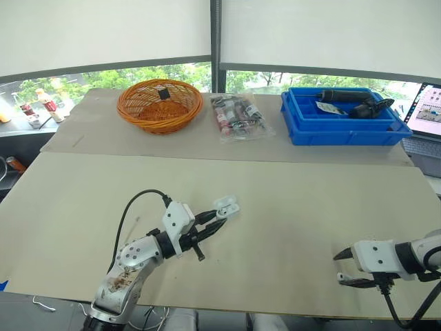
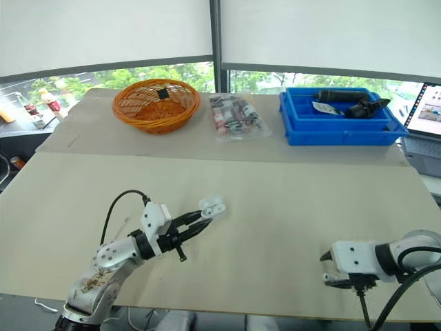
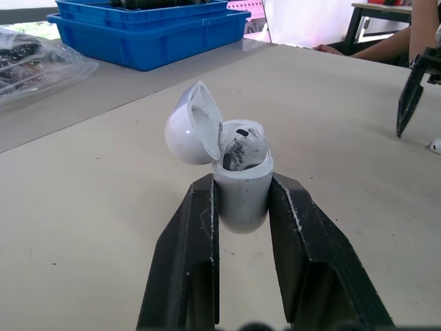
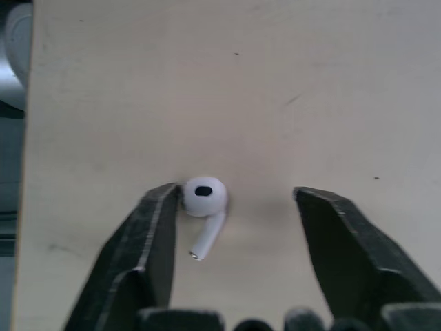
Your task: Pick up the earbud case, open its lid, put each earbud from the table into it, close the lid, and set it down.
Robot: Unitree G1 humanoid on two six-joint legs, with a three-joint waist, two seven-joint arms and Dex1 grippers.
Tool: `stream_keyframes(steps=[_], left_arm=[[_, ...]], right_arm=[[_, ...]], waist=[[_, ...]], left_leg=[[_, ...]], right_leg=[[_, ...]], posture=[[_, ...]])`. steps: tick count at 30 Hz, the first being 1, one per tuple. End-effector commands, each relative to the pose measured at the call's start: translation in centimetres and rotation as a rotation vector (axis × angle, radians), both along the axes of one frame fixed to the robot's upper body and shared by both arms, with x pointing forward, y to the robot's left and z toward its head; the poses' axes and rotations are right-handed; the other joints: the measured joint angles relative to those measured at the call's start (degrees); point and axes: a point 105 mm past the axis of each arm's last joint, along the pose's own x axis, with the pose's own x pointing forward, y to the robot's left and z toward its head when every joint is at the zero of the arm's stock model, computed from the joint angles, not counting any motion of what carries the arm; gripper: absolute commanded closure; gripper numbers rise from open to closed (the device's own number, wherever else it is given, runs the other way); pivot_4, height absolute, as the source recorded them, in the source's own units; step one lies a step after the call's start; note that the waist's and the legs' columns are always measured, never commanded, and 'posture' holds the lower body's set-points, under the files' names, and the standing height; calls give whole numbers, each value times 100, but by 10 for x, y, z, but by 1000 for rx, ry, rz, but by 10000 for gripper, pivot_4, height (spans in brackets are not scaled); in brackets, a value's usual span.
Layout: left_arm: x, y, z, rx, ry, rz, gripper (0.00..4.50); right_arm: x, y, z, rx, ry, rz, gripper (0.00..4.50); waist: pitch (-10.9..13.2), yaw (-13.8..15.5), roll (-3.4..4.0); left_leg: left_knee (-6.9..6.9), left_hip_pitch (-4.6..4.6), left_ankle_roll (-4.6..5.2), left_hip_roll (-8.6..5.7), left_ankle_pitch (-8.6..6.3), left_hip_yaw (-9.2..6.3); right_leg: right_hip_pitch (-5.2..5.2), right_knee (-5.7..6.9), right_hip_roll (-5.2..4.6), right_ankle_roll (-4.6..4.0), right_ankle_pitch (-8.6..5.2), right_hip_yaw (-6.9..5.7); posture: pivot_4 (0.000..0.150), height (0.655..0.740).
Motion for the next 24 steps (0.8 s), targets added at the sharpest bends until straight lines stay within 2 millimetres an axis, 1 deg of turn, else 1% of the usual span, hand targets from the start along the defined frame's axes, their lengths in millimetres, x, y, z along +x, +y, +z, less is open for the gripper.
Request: stream_keyframes(steps=[1,3,5,6,10,13,15,17,20,24], left_arm=[[-5,-4,9,-20,-28,-30,39607],[-4,-4,8,-16,-27,-36,39606],[-3,-4,8,-15,-28,-38,39607],[-3,-4,8,-15,-28,-39,39607],[-3,-5,7,-13,-29,-46,39607],[-5,-6,7,-13,-26,-50,39607],[-6,-6,7,-11,-24,-51,39607],[-8,-7,7,-11,-22,-51,39607],[-10,-8,6,-11,-21,-51,39607],[-9,-7,6,-10,-19,-46,39607]], right_arm=[[-1,8,18,31,-35,10,10722],[-3,10,30,35,-47,-19,10722],[-9,13,38,23,-33,-51,10722],[-11,14,39,18,-26,-60,10722],[-18,16,40,-114,3,-156,10722],[-22,22,34,-191,32,-207,10722],[-24,25,27,-233,49,-204,10722],[-22,27,21,-252,55,-205,10722],[-17,25,13,-279,58,-215,10722],[-8,24,9,-270,50,-237,10722]], waist=[[0,-1,0],[0,-4,3],[-1,-3,5],[-1,-3,4],[-2,-12,5],[-2,-13,5],[-2,-11,5],[-1,-12,4],[-1,-11,4],[-1,-12,4]], left_leg=[[0,-1,0,0,0,0],[-1,-2,0,0,0,0],[-1,-2,0,0,0,0],[-1,-1,0,0,0,0],[-1,1,0,2,0,0],[-1,0,0,1,0,0],[0,0,0,1,0,0],[-1,0,0,2,0,0],[0,-3,0,0,0,1],[0,-3,0,1,0,1]], right_leg=[[-1,0,0,0,0,0],[-2,0,0,0,0,0],[-2,2,0,0,0,1],[-2,2,1,0,0,1],[-1,3,3,0,0,0],[-2,3,2,0,0,0],[-2,2,3,0,0,-1],[-2,1,3,0,0,-2],[-3,-1,0,1,0,0],[-5,-1,0,0,0,-1]], posture=[[1500,7136],[1500,7136],[1500,7136],[1500,7136],[1500,7136],[1500,7136],[1500,7136],[1500,7136],[1500,7136],[1500,7136]])
